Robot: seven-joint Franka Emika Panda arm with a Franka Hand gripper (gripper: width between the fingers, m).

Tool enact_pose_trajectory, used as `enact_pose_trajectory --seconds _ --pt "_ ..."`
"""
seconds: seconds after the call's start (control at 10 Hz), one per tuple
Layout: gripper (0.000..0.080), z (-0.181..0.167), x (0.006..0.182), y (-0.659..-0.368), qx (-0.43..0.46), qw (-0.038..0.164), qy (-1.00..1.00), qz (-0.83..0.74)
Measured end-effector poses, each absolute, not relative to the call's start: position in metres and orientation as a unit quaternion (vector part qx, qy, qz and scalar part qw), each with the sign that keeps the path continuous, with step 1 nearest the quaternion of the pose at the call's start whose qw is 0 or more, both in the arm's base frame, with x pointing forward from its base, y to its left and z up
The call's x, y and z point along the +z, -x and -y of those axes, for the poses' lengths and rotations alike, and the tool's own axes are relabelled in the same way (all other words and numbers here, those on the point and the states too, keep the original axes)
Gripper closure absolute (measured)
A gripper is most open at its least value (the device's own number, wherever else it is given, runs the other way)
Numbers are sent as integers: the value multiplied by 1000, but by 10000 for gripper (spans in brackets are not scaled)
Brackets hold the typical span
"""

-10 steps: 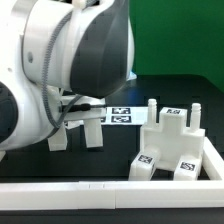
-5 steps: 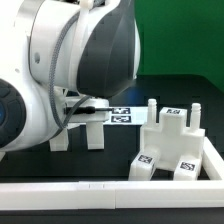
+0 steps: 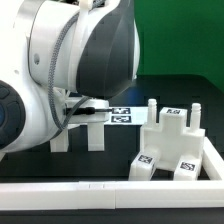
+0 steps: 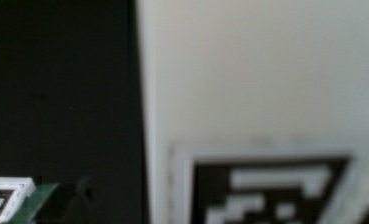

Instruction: Assemble chair

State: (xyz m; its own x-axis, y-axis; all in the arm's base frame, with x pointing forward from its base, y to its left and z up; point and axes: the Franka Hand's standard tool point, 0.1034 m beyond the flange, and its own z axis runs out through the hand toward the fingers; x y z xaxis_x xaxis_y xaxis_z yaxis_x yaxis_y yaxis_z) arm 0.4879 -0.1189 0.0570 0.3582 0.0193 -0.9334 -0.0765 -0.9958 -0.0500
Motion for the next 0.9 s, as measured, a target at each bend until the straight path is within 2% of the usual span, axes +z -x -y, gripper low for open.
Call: enact_pose_trajectory --seconds 0.1,0.5,0.7,0.9 --pt "159 119 57 -488 566 42 823 -17" --pt "151 121 60 -493 558 41 829 -18" --pt "151 125 61 -512 495 33 868 -13" --pt "151 128 69 -516 438 29 898 -11"
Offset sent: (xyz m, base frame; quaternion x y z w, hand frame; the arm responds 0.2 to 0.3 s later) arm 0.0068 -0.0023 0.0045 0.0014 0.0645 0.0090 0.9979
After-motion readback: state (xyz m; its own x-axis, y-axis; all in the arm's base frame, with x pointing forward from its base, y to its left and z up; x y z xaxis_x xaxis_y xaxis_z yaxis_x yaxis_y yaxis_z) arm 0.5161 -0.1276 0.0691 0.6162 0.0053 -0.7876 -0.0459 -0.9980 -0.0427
